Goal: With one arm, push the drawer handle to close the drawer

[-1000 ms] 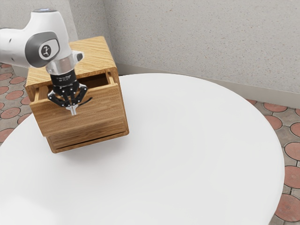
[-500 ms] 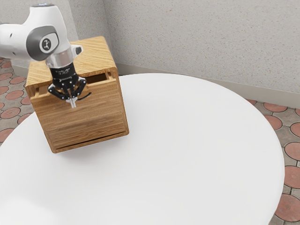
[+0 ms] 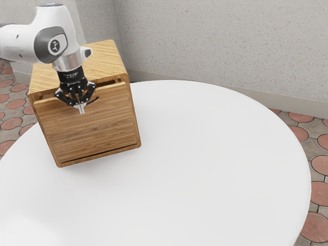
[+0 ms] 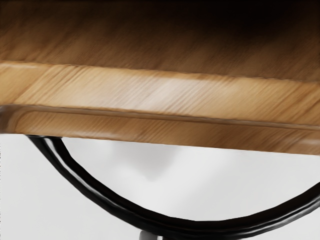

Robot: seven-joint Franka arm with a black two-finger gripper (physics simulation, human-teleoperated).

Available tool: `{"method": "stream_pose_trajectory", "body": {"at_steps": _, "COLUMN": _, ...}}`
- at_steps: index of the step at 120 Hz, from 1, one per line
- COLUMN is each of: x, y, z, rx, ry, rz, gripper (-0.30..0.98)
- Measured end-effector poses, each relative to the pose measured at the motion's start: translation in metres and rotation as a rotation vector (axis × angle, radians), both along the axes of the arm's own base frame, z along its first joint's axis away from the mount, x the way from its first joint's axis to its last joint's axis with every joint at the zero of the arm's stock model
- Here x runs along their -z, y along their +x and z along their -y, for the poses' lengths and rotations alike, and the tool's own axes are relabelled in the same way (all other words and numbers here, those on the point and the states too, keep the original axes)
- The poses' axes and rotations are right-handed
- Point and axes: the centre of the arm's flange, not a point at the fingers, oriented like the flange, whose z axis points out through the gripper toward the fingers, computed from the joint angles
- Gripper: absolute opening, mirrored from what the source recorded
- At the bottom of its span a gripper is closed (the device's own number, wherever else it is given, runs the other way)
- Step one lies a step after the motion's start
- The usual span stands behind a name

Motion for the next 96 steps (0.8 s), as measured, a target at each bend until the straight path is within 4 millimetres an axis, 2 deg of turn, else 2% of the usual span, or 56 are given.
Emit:
{"method": "stream_pose_trajectory", "body": {"at_steps": 33, "x": 0.0, "y": 0.01, "z": -0.026, "rx": -0.02, "ry": 0.009, "rz": 0.007, "gripper": -0.1}}
{"method": "stream_pose_trajectory", "body": {"at_steps": 69, "x": -0.005, "y": 0.014, "z": -0.023, "rx": 0.001, "ry": 0.011, "rz": 0.016, "gripper": -0.1}}
{"method": "stream_pose_trajectory", "body": {"at_steps": 72, "x": -0.008, "y": 0.01, "z": -0.019, "rx": 0.008, "ry": 0.01, "rz": 0.016, "gripper": -0.06}}
{"method": "stream_pose_trajectory", "body": {"at_steps": 78, "x": -0.02, "y": -0.006, "z": 0.005, "rx": 0.041, "ry": 0.011, "rz": 0.015, "gripper": 0.06}}
{"method": "stream_pose_trajectory", "body": {"at_steps": 83, "x": -0.043, "y": -0.026, "z": 0.031, "rx": 0.07, "ry": 0.022, "rz": 0.018, "gripper": 0.15}}
{"method": "stream_pose_trajectory", "body": {"at_steps": 86, "x": -0.059, "y": -0.039, "z": 0.053, "rx": 0.1, "ry": 0.035, "rz": 0.021, "gripper": 0.21}}
{"method": "stream_pose_trajectory", "body": {"at_steps": 88, "x": -0.071, "y": -0.048, "z": 0.081, "rx": 0.145, "ry": 0.043, "rz": 0.026, "gripper": 0.25}}
{"method": "stream_pose_trajectory", "body": {"at_steps": 93, "x": -0.089, "y": -0.074, "z": 0.187, "rx": 0.353, "ry": 0.053, "rz": 0.025, "gripper": 0.33}}
{"method": "stream_pose_trajectory", "body": {"at_steps": 96, "x": -0.093, "y": -0.092, "z": 0.239, "rx": 0.474, "ry": 0.053, "rz": 0.016, "gripper": 0.36}}
